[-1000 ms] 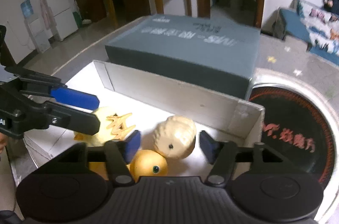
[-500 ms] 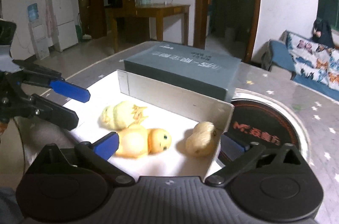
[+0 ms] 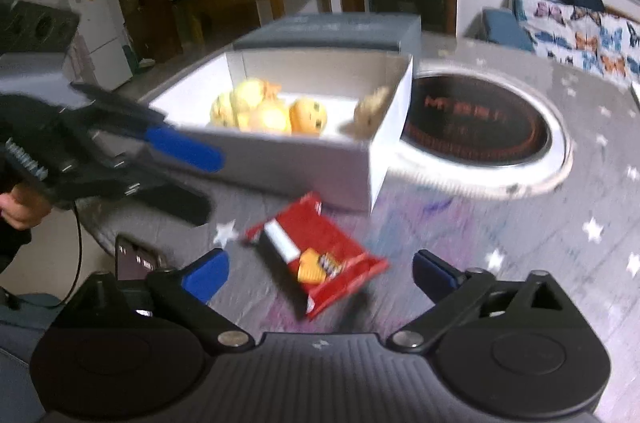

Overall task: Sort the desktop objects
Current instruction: 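Grasp the red chocolate-bar wrapper with the left gripper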

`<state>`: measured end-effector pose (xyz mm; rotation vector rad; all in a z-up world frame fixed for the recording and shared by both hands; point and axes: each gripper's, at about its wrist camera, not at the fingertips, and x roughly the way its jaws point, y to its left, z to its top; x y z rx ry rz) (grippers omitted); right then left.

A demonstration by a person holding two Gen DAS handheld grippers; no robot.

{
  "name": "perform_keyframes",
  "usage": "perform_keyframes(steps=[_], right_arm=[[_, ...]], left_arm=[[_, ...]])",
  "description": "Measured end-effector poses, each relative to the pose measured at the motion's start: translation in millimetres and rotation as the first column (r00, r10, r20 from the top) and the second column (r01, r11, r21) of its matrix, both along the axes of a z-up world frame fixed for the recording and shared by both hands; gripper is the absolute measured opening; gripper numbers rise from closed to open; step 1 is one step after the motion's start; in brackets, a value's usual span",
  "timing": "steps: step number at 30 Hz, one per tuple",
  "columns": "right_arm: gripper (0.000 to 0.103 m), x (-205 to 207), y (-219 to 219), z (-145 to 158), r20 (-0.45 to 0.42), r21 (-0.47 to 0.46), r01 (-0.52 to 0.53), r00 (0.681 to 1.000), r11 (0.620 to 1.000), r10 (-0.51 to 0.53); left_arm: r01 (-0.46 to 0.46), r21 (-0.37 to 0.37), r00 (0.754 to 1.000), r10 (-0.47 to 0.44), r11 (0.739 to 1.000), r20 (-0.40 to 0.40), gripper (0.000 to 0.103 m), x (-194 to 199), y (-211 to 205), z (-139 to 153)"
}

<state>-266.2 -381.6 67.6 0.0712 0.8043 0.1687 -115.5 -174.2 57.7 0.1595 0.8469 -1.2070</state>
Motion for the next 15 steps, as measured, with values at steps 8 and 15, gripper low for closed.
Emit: perform_keyframes(steps=[8,15], right_arm=[[0.092,-8.6,13.0,-16.8,-0.023,-0.01,-0.028,0.999,1.0,0.027],[0.092,-6.9,20.3,-20.8,-0.024,-0.003,-0.028,0.999,1.0,0.028]], left_arm=[[-0.022,0.075,0.998,0.026,0.997,-0.051,0.069,9.3,-22.7,-27.3],[0.005,0.084,0.997,0.002,0.996,-0.083,0.065,8.5,-30.6,-38.2]])
